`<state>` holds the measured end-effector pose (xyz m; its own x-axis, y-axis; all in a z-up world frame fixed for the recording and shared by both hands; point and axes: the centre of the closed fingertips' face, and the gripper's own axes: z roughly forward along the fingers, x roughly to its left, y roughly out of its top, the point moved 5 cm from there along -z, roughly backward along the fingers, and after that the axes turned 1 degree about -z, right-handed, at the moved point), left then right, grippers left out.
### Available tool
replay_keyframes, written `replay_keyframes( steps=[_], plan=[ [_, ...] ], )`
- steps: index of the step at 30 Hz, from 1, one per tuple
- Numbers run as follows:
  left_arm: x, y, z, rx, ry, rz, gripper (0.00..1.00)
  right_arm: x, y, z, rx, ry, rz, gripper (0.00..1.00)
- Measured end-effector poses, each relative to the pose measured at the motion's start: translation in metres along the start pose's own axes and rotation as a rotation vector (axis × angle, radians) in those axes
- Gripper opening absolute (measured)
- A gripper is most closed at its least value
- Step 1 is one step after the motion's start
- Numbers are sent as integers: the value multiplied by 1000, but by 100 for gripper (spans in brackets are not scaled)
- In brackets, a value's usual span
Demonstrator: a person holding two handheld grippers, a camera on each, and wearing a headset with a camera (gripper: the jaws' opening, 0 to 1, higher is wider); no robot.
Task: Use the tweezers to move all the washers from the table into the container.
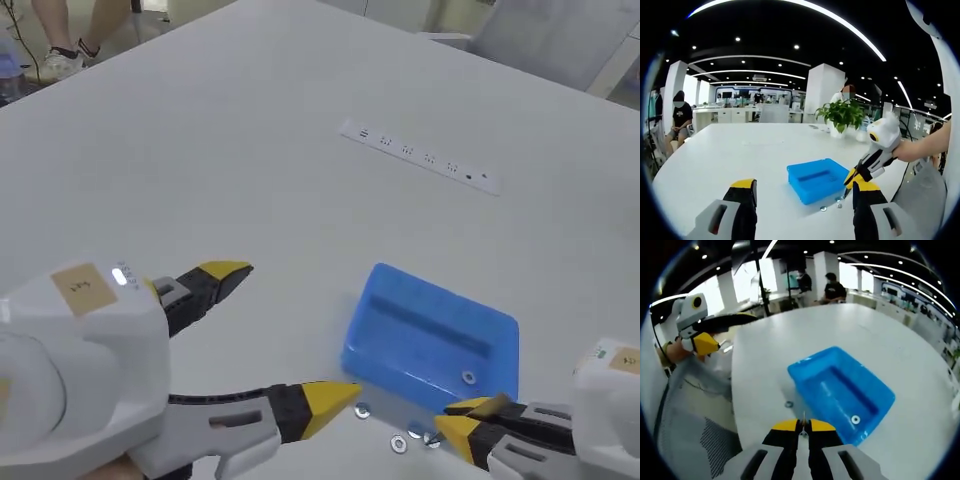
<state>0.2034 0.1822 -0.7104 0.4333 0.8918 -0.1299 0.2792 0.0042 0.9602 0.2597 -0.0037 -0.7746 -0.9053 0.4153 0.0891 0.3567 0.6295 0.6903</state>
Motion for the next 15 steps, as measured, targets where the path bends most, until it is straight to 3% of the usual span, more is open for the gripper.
replay_keyframes(
  steps=[8,15],
  plan=[
    [-1,1,0,-2,-7,4,79,1,16,-22,-57,-5,18,3],
    [-1,1,0,-2,-10,5,79,-5,32,-36,-178,-4,128,3]
  ],
)
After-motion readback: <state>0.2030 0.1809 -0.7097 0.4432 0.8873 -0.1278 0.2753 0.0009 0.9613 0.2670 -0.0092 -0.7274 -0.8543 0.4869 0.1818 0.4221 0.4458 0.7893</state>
